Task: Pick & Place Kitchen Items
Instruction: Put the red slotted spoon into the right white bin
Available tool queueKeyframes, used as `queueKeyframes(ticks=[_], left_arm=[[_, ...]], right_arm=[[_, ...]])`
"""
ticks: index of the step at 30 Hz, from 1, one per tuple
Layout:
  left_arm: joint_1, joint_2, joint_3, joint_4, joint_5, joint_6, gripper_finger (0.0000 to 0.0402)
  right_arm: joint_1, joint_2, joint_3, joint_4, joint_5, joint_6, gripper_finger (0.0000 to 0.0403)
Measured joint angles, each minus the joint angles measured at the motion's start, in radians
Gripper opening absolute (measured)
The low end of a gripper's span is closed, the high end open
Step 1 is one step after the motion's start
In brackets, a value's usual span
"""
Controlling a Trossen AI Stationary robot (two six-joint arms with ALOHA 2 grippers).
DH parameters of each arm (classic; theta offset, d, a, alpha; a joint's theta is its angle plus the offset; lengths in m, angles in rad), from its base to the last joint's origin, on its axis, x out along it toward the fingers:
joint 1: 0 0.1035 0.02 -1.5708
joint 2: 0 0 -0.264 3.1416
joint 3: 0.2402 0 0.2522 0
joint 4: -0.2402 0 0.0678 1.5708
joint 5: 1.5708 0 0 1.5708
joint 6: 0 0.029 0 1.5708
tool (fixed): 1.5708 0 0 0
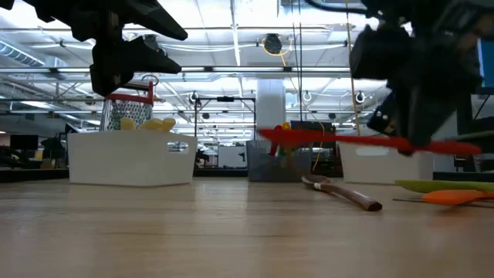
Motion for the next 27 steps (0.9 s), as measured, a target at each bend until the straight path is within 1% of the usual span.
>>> queueKeyframes(ticks=[3,7,11,16,21,27], left_arm=[[0.0,0.0,0.0,0.0,0.0,0.02,0.0182],[0.0,0.0,0.0,-0.007,-0.001,0.039,0.0182],[0.003,0.0,0.0,-0.012,-0.009,0.094,0.0182],[0.026,0.0,0.0,-0.031,-0.066,0.108,0.0182],[0.061,0.0,0.0,-0.032,-0.113,0.121,0.0182],[0.11,0.0,0.0,-0.039,-0.118,0.138,0.0182]], right_arm=[[-0.002,-0.06,0.0,0.001,0.009,0.075,0.0049],[-0.002,-0.146,0.0,-0.003,0.078,0.2,0.0049],[-0.012,-0.228,0.0,-0.04,0.148,0.349,0.0049],[-0.029,-0.342,0.0,-0.161,0.25,0.572,0.0049],[-0.06,-0.479,-0.001,-0.277,0.331,0.717,0.0049],[-0.117,-0.659,-0.001,-0.455,0.41,0.911,0.0049]])
